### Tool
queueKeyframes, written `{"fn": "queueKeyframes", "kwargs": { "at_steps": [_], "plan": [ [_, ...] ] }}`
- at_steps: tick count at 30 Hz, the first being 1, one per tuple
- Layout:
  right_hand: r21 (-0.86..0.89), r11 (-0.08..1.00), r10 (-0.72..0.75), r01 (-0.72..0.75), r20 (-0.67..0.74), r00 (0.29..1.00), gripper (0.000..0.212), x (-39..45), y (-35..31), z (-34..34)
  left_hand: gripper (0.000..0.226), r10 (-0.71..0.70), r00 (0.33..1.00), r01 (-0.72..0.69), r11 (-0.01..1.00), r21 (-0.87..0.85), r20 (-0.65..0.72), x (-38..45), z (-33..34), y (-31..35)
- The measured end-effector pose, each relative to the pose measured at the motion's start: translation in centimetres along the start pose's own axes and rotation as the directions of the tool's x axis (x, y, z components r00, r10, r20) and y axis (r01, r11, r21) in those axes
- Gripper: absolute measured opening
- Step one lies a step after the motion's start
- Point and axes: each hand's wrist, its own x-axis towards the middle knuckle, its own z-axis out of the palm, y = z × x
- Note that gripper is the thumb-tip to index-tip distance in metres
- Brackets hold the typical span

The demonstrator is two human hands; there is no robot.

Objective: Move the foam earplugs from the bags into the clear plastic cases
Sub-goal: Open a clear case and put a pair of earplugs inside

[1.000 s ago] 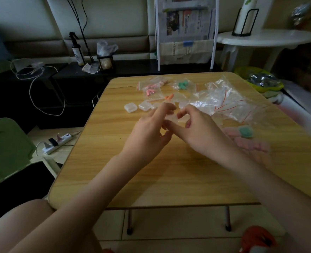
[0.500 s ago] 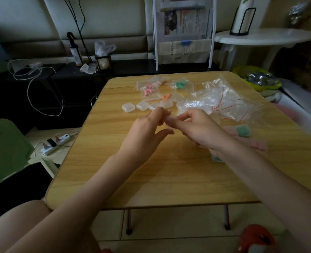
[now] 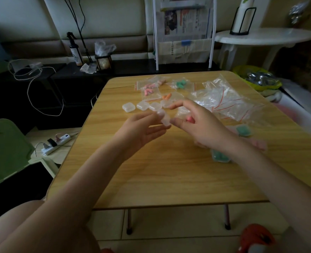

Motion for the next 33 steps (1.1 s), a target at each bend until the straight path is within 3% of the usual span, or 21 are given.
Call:
{"fn": "queueKeyframes", "kwargs": {
  "at_steps": [4, 9, 13, 21, 25, 28, 33],
  "plan": [
    [-0.196, 0.972, -0.145, 0.131, -0.059, 0.988, 0.026, 0.1, 0.3, 0.5, 0.024, -0.13, 0.991, 0.128, 0.96, -0.248, 0.008, 0.0, 0.9, -0.1],
    [-0.29, 0.94, -0.198, 0.18, -0.033, 0.98, 0.047, -0.1, 0.6, 1.0, 0.021, -0.199, 0.98, 0.183, 0.924, -0.337, -0.013, 0.0, 0.9, -0.1],
    [-0.154, 0.976, -0.162, 0.152, -0.052, 0.985, 0.04, 0.0, 0.7, 1.0, 0.014, -0.197, 0.98, 0.186, 0.93, -0.317, -0.003, 0.1, 0.8, -0.1],
    [-0.107, 0.986, -0.139, 0.128, -0.107, 0.984, 0.021, 0.1, 1.0, 0.4, 0.019, -0.158, 0.987, 0.156, 0.934, -0.322, 0.018, 0.0, 1.1, 0.0],
    [0.007, 0.998, -0.055, 0.057, -0.16, 0.986, 0.023, 0.6, 1.6, -0.3, 0.025, -0.213, 0.966, 0.243, 0.943, -0.228, 0.147, -0.5, 1.8, -0.2],
    [0.043, 0.999, 0.013, -0.008, -0.117, 0.993, 0.023, 0.6, 1.7, -0.1, 0.028, -0.251, 0.931, 0.294, 0.946, -0.136, 0.264, -0.9, 1.9, -0.2],
    [0.178, 0.972, 0.174, -0.156, -0.092, 0.98, 0.031, 0.9, 1.3, -0.2, 0.02, -0.224, 0.96, 0.261, 0.934, -0.242, 0.17, -0.2, 1.9, -0.7]
  ]
}}
